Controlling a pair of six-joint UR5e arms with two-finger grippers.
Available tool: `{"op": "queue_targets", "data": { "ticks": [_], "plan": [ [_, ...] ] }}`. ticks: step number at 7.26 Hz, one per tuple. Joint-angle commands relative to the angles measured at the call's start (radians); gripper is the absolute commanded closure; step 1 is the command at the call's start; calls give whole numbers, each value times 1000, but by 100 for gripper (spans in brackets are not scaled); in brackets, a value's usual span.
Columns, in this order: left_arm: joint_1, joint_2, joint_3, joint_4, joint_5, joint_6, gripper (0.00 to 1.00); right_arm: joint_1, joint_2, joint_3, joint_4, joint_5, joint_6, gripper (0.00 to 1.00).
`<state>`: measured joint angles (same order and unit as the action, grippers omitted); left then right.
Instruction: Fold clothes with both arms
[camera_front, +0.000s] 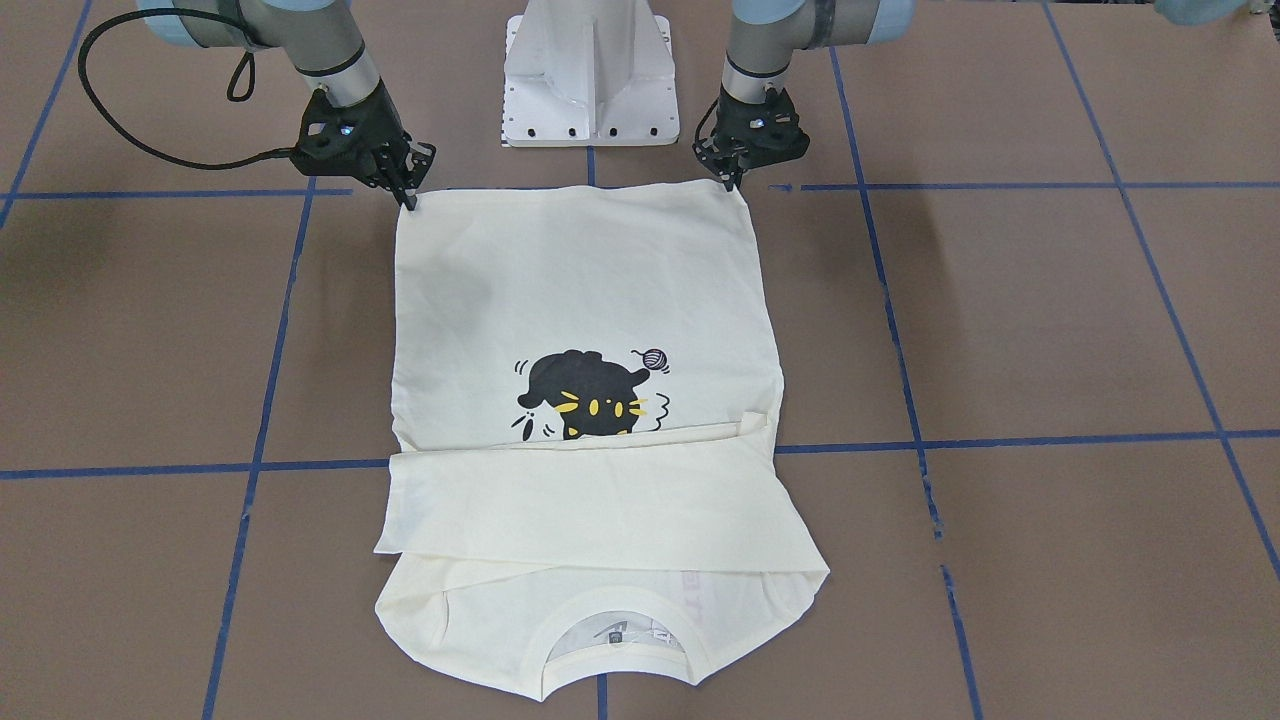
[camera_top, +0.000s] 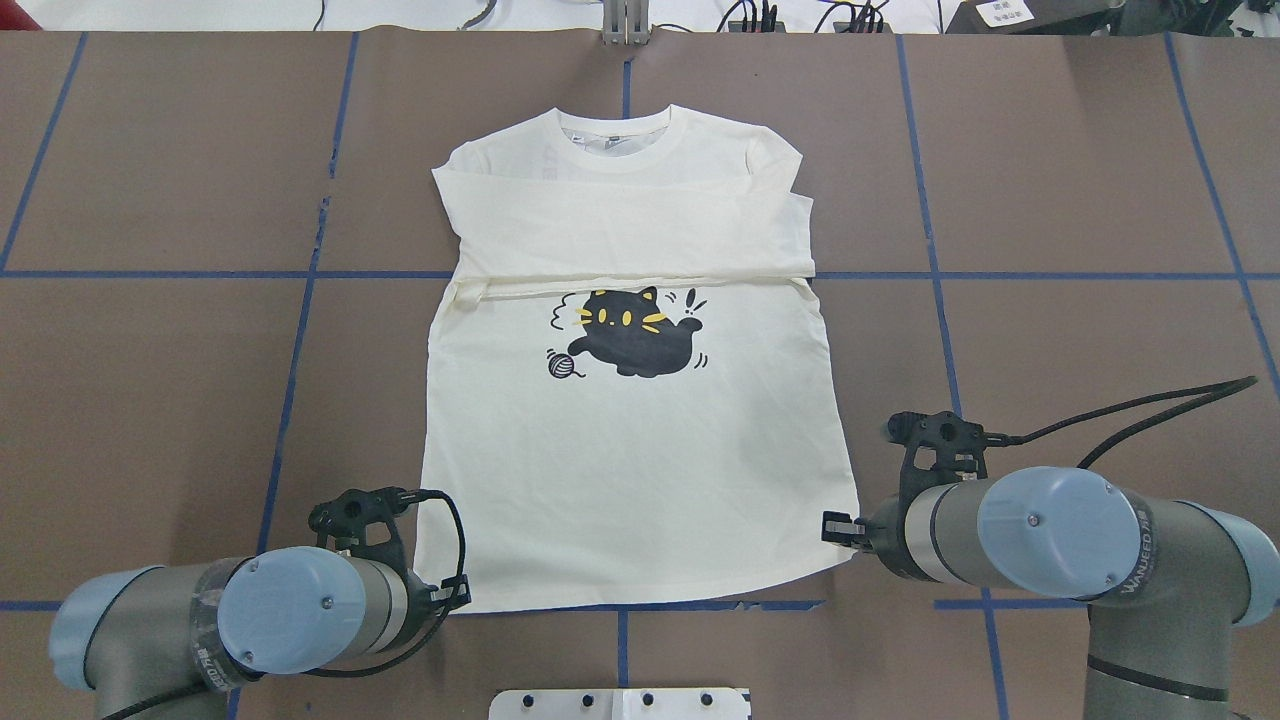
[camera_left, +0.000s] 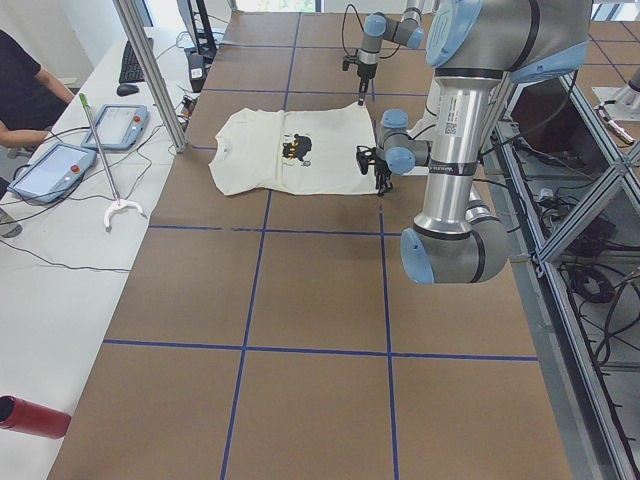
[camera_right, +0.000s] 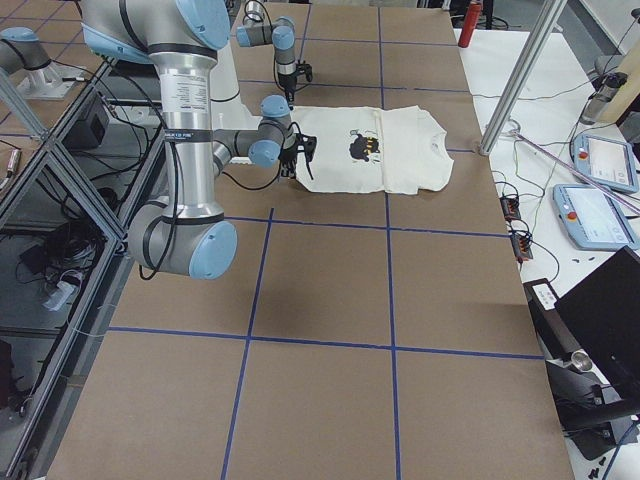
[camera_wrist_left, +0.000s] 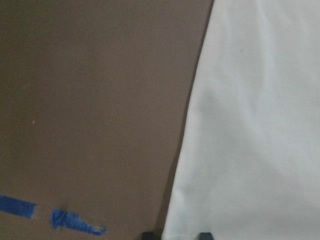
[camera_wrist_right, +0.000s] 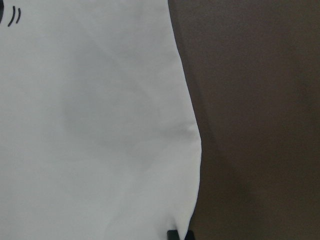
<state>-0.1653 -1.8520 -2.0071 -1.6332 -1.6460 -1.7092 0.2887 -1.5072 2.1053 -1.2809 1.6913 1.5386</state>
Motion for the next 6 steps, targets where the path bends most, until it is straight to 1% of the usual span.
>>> {"op": "queue_targets", "data": {
  "ticks": [1,2,3,4,5,6],
  "plan": [
    [-3,-29,-4,44,0,-1,100,3,-2,-1,2,2,-2,100],
    [-11,-29,-9,44,0,-1,100,3,-4,-1,2,4,-3,100],
    [-29,-14,-57,44,-2,6,100,4,-5,5,5,7,-5,100],
    [-31,44,-131,47,-3,14,100,4,-10,24,5,13,-5,100],
    [-31,80,-186,47,-5,51,100,4,-14,44,0,17,-2,100],
    [-20,106,-229,47,-5,62,100,0,-40,83,-5,54,0,100]
  ]
}}
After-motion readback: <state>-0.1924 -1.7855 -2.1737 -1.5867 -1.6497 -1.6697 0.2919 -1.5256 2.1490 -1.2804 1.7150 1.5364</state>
